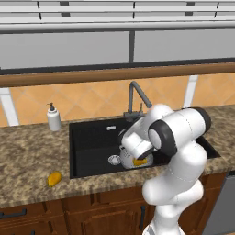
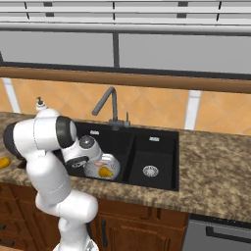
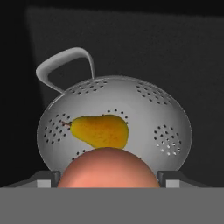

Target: Put the colander in the sink, put the mango, peach, pear in the colander, and turn on the sink faucet and pour water over the colander.

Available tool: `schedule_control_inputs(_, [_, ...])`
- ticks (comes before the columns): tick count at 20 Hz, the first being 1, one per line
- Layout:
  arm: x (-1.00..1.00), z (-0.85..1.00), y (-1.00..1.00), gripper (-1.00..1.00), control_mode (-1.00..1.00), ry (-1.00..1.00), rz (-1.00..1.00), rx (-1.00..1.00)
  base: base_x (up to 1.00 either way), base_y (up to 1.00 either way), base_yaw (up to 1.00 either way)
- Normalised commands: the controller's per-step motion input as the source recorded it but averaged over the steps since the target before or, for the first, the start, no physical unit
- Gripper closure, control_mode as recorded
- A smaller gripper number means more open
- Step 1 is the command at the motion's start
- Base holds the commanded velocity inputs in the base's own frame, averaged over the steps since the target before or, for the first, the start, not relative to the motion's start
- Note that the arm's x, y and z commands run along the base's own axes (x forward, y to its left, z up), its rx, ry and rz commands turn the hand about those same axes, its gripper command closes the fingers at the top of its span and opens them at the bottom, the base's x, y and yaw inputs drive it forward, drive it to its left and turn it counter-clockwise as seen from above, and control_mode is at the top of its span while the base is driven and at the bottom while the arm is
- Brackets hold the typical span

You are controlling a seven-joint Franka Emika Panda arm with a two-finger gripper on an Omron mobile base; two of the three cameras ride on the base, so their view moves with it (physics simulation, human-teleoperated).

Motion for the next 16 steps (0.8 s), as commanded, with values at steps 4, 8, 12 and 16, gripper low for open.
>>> schedule_control_inputs(4, [0.0,-0.38,0.0,1.0,-1.0,0.0,-0.14,0.08,0.0,0.0,0.0])
schedule_control_inputs(8, [0.0,-0.43,0.0,1.0,-1.0,0.0,-0.14,0.09,0.0,0.0,0.0])
schedule_control_inputs(12, [0.0,-0.51,0.0,1.0,-1.0,0.0,-0.13,0.05,0.0,0.0,0.0])
schedule_control_inputs(16, [-0.01,-0.57,0.0,1.0,-1.0,-0.02,-0.11,0.02,0.0,0.0,0.0])
